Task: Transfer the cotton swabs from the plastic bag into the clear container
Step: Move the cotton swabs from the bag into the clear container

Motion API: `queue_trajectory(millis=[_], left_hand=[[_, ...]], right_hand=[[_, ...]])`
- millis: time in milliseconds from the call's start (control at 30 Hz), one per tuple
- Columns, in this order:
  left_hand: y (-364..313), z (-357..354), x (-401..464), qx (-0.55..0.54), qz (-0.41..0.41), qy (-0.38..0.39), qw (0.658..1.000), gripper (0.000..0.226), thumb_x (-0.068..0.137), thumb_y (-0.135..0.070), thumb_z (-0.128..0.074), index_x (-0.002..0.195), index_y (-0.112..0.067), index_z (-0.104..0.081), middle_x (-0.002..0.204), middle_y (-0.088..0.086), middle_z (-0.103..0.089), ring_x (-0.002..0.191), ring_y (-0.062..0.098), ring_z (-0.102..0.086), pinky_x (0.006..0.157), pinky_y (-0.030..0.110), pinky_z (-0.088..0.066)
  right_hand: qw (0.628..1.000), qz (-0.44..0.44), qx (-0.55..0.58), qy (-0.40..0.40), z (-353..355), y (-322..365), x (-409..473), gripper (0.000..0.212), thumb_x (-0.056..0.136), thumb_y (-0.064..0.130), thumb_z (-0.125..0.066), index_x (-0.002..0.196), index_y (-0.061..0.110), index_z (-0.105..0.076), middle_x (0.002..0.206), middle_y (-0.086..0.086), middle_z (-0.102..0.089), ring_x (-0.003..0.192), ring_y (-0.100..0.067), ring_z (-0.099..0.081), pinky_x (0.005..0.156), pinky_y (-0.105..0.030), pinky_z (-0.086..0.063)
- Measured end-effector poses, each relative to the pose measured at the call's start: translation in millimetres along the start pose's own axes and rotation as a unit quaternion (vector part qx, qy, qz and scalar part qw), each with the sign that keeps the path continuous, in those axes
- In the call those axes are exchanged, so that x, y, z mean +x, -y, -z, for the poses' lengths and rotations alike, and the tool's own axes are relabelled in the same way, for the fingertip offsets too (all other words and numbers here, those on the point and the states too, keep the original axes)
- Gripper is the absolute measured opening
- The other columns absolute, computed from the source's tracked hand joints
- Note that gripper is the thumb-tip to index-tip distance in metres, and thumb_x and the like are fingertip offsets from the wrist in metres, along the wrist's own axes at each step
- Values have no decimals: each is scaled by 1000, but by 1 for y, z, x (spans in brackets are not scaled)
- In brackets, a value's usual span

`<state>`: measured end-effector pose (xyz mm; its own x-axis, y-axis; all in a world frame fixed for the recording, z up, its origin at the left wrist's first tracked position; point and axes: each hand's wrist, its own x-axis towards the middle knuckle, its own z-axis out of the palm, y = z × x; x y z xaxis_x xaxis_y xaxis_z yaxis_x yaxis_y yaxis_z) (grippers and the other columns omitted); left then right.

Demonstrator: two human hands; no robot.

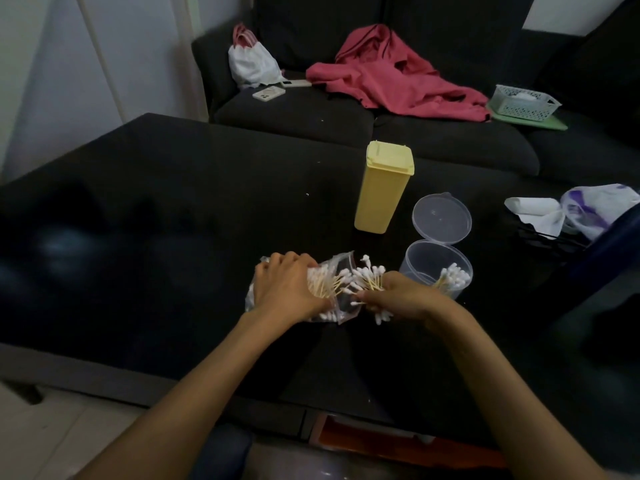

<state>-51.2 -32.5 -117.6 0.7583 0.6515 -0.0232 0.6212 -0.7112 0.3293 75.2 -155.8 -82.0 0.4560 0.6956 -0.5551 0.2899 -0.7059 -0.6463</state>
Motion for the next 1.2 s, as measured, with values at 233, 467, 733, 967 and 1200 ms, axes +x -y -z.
queue_trajectory(millis=[233,467,733,967,1200], left_hand=[[3,2,0,-14,16,-5,1000,86,69,-61,-69,139,-24,-35,140,0,-40,130,20,-35,107,37,-25],[-8,25,-3,-138,-49,-69,987,57,87,-42,-59,139,-28,-39,147,-7,-34,136,10,-25,110,33,-22],[-95,66,42,-365,-28,160,917,43,102,-43,-23,100,-21,-60,111,4,-65,87,15,-64,67,31,-50],[-142,70,63,-287,-60,284,913,64,98,-55,-10,123,-12,-49,104,10,-65,71,13,-66,61,27,-46],[-157,57,66,-222,-82,278,931,75,95,-59,-9,113,-8,-60,85,4,-68,63,8,-63,62,27,-39]], right_hand=[[997,51,57,29,14,0,-10,20,96,24,-49,81,12,-56,65,2,-56,54,-4,-51,50,-15,-40],[980,138,134,58,36,0,-28,40,98,24,-42,62,15,-57,51,7,-51,47,-2,-47,50,-13,-40],[985,154,77,18,86,-4,-47,34,97,26,-45,93,-4,-60,75,-6,-56,78,-17,-51,83,-29,-43],[982,91,121,111,126,-20,-53,21,98,25,-43,89,12,-58,66,-1,-47,58,-8,-47,59,-21,-49],[987,72,54,135,135,-25,-45,26,95,34,-44,94,12,-58,61,3,-36,49,-4,-31,44,-13,-27]])
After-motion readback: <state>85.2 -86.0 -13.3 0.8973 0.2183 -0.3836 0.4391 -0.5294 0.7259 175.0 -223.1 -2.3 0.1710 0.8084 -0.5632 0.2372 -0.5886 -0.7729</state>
